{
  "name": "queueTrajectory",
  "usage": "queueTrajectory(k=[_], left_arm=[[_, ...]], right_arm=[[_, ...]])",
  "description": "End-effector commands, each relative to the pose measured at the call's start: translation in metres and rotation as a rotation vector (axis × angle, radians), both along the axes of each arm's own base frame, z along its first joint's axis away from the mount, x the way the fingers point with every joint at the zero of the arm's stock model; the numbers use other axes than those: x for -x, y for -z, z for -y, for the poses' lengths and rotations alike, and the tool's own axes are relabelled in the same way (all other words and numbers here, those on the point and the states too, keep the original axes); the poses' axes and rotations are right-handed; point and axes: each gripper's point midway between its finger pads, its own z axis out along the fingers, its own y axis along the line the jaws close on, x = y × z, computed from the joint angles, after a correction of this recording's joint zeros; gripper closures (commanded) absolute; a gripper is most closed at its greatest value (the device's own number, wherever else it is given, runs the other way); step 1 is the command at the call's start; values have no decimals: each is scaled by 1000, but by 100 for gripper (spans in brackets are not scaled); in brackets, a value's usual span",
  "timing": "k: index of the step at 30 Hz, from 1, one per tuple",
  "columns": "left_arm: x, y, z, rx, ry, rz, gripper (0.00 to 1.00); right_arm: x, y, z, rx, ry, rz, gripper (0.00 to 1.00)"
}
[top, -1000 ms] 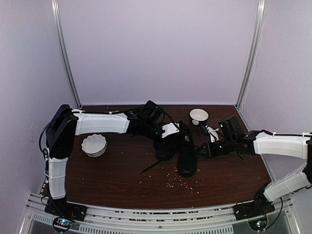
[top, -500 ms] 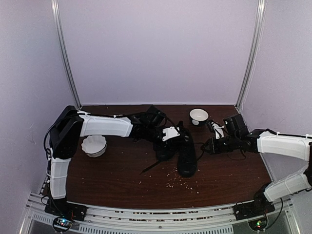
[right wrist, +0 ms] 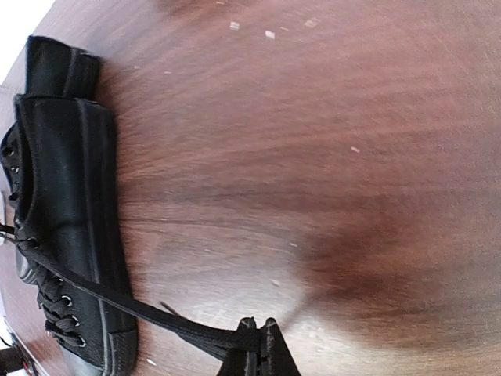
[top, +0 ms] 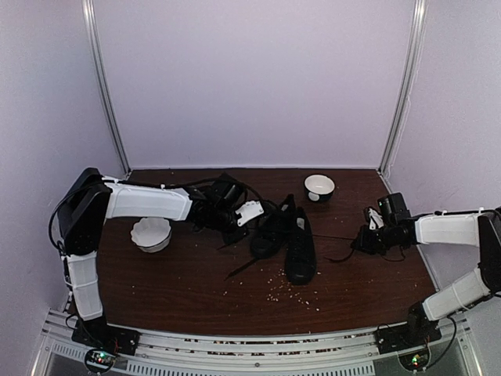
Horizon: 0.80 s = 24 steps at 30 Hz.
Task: Tie the shoes
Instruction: Pull the crossed shoelace from the shoe.
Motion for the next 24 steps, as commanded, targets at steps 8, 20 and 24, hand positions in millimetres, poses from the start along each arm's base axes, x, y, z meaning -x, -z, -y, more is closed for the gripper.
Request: queueTrajectory(k=[8, 20, 24], left_arm=[[-16, 9, -45, -54, -185, -14, 100], [-6, -4, -38, -20, -136, -10, 100], [28, -40, 9, 36, -1, -8, 100]], right_arm=[[7, 11, 33, -13, 123, -49, 100], [2, 7, 20, -104, 116, -50, 100], [0, -1, -20, -9, -10, -43, 100]])
